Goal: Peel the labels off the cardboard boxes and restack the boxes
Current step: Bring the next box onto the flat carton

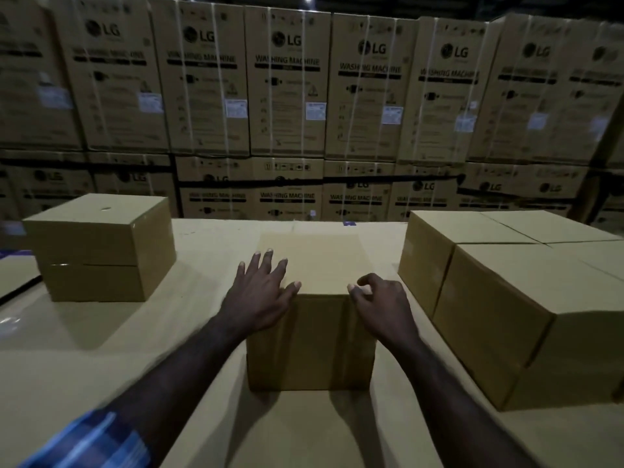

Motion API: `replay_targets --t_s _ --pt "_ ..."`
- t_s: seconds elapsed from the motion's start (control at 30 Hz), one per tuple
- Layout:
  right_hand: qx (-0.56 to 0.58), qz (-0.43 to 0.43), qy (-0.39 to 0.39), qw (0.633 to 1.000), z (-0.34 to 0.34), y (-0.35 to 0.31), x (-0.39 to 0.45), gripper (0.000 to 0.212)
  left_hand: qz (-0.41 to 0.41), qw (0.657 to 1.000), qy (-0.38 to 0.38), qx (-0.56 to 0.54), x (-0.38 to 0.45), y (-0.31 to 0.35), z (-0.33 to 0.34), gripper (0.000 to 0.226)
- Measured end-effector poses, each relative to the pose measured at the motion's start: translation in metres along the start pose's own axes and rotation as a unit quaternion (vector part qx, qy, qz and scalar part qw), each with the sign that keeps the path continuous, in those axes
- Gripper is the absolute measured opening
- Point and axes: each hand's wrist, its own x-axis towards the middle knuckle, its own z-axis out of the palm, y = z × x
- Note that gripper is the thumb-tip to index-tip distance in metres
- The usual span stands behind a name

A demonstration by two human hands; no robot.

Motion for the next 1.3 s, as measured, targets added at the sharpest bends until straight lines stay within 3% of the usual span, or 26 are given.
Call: replay_targets --t_s 0.2,0.3,0.43,0.63,0.83,1.0,1.3 --pt "0.01 0.004 -0.022 1.0 0.014 0.008 0.024 0.044 -0.051 0.998 -0.032 -0.019 0.022 -0.021 0.018 0.066" --pt "0.04 0.008 -0.028 0.999 0.016 0.013 0.032 0.046 -0.087 0.986 -0.02 -0.141 0.027 -0.028 0.024 0.063" --pt "0.096 0.06 -0.041 0.993 0.019 0.018 0.035 0.058 -0.141 0.943 0.041 -0.297 0.028 -0.029 0.026 0.055" --pt "0.121 0.063 -0.03 0.99 0.017 0.016 0.038 0.064 -0.15 0.911 0.062 -0.379 0.028 -0.016 0.016 0.055" --pt "0.121 0.026 0.002 0.992 -0.017 -0.013 0.048 0.066 -0.118 0.91 0.083 -0.39 0.036 -0.014 -0.018 0.058" --pt "0.126 0.008 0.063 0.99 -0.057 -0.04 0.062 0.056 -0.08 0.914 0.127 -0.378 0.044 0.001 -0.067 0.062" --pt "0.122 -0.026 0.168 0.978 -0.143 -0.087 0.092 0.051 0.015 0.897 0.141 -0.418 0.061 0.032 -0.168 0.061"
